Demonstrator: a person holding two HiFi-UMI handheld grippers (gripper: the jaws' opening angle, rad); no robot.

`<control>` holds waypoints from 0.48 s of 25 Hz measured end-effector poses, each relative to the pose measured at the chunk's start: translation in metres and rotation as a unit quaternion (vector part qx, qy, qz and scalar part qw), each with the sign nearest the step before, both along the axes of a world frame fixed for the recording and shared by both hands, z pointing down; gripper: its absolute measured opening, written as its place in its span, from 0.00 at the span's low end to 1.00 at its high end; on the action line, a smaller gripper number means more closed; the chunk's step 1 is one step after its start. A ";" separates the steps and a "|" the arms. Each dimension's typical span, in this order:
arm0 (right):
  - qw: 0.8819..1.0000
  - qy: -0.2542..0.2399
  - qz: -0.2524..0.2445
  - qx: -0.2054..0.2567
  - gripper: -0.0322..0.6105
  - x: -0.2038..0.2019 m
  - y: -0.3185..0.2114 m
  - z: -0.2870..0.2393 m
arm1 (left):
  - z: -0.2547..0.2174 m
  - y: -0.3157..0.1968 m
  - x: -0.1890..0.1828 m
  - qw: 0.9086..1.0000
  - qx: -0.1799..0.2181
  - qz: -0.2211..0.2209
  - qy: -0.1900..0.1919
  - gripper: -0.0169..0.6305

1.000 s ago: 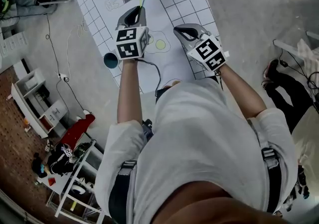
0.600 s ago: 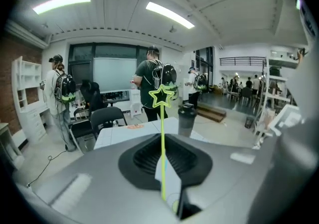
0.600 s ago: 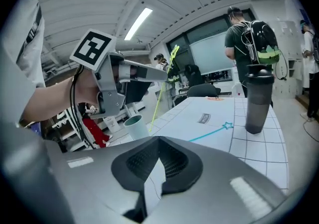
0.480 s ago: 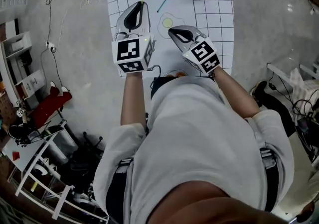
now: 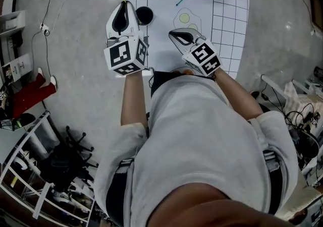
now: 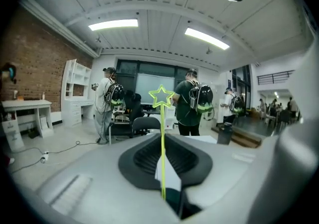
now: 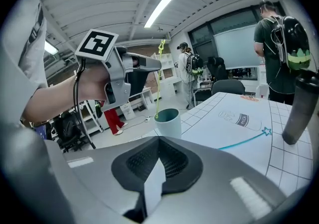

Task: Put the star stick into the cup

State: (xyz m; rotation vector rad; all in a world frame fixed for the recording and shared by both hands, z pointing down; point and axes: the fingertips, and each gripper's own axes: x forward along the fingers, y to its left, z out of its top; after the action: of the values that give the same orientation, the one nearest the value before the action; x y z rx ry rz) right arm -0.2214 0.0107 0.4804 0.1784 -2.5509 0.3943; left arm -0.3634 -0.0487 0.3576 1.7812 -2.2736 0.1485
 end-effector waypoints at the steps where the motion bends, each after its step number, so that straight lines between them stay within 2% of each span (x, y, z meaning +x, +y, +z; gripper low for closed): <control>1: 1.000 0.006 0.003 0.002 0.05 -0.001 0.002 0.000 | 0.003 0.002 -0.005 1.000 0.008 -0.003 0.014 0.05; 6: 0.999 0.031 0.035 0.005 0.05 0.009 0.009 0.005 | 0.025 0.003 -0.015 0.997 0.041 0.007 0.069 0.05; 12: 0.995 0.058 0.077 -0.007 0.05 0.026 0.012 0.016 | 0.058 0.005 -0.014 0.996 0.016 0.032 0.077 0.05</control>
State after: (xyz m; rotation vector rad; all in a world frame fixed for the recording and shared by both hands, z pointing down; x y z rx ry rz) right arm -0.1958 0.0228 0.4965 0.3826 -2.4271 0.4455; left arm -0.3770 -0.0435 0.4157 1.8166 -2.1246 -0.0143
